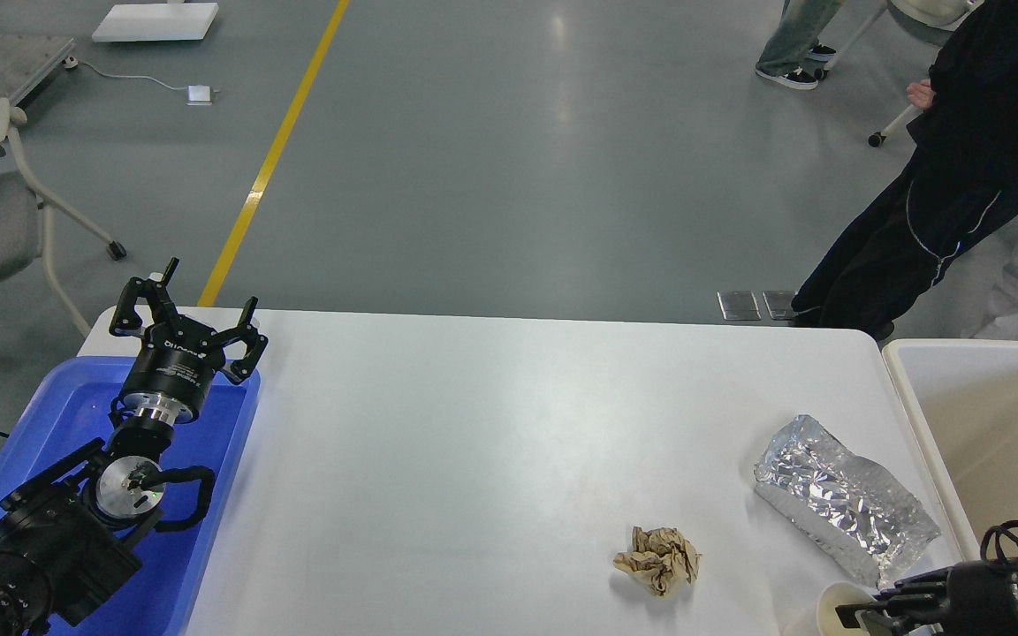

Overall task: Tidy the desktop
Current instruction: 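Lower the right gripper beside the white paper cup and close on it, then lift the white paper cup with the right gripper toward the bin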

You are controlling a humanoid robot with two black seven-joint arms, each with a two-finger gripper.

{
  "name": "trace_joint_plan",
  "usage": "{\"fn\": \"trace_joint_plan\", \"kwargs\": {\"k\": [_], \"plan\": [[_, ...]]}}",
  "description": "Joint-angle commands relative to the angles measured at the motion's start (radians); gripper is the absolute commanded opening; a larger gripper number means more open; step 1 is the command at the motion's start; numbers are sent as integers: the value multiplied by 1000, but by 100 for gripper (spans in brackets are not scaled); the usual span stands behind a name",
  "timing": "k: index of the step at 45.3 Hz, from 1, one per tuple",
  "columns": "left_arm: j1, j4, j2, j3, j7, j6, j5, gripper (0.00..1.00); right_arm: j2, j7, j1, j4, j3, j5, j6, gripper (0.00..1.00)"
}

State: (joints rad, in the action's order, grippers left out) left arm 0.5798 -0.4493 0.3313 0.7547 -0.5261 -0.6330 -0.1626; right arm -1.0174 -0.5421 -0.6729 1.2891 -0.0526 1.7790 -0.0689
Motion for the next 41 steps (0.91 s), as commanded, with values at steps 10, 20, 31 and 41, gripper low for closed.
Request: {"fn": "trace_joint_plan", "kwargs": {"k": [10,20,31,41], "plan": [[0,0,0,0,0,1,0,100,-9,-65,-20,4,45,-44,4,0],[0,0,0,0,0,-1,0,100,-32,-143,-120,12,112,-225,-9,0],[0,1,0,0,0,-1,0,100,-104,-196,-344,45,117,-470,-106,0],[0,0,0,0,0,-1,0,100,-161,-197,-579,52,116,-737,-265,0]]}}
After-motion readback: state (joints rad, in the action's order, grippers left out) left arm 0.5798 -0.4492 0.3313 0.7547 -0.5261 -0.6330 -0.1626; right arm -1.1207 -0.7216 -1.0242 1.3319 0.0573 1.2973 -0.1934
